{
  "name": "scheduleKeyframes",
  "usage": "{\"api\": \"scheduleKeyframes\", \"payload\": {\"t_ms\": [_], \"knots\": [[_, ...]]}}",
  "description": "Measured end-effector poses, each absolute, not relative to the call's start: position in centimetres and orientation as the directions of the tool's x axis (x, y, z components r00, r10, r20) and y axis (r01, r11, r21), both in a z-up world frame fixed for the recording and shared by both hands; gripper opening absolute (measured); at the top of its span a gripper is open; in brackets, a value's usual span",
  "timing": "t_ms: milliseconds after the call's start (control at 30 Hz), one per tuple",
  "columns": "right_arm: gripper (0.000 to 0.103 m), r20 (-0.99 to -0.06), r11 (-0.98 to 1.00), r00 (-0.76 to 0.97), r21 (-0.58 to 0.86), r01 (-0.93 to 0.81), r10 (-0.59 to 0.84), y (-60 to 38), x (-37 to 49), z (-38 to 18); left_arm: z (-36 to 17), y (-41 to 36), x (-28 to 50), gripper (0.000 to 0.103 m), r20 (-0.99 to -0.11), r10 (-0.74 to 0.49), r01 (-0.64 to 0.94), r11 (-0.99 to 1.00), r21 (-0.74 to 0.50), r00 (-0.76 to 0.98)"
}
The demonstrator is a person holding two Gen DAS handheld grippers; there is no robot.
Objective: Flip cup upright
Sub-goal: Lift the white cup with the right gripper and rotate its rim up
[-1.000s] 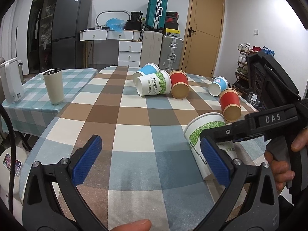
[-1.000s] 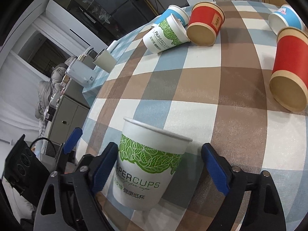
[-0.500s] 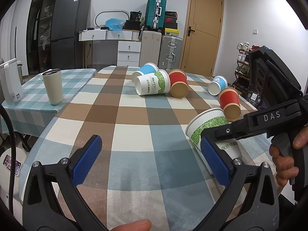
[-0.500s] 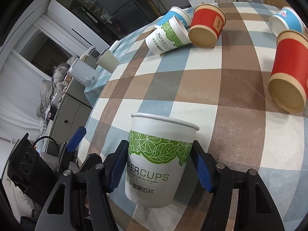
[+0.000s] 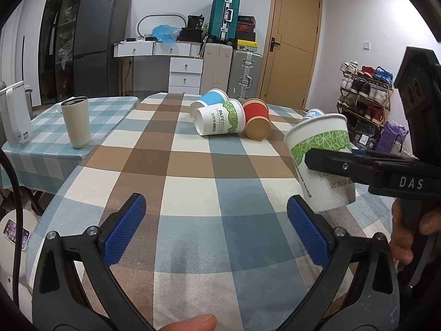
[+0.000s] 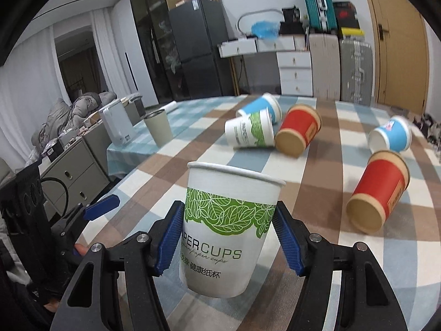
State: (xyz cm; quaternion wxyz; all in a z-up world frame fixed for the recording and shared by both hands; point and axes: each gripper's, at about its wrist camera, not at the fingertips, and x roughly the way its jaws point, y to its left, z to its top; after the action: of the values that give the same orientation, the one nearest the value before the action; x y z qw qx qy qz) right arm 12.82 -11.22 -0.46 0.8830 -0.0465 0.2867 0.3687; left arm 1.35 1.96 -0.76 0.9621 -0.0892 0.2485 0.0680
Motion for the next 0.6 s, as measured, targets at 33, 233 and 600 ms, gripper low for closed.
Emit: {"api": "scheduleKeyframes", "payload": {"t_ms": [33, 233, 600], "knots": [[0.066, -0.526, 0.727, 0.578, 0.119, -0.676, 0.624, -11.2, 12.8, -0.5, -0.8, 2.0, 1.4, 0.102, -0.490, 0.087, -0.175, 0.975, -0.138, 0.867], [0.066, -0.534, 0.738, 0.594, 0.087, -0.669, 0.601, -10.0, 13.2, -1.1, -0.7, 2.0, 1.4, 0.102, -0.490, 0.086, -0.174, 0.975, -0.137, 0.868], [0.066, -0.579, 0.764, 0.602, 0.059, -0.642, 0.551, -9.0, 14.4, -2.3, -0.8, 2.0, 1.4, 0.102, -0.490, 0.086, -0.175, 0.975, -0.138, 0.867]]}}
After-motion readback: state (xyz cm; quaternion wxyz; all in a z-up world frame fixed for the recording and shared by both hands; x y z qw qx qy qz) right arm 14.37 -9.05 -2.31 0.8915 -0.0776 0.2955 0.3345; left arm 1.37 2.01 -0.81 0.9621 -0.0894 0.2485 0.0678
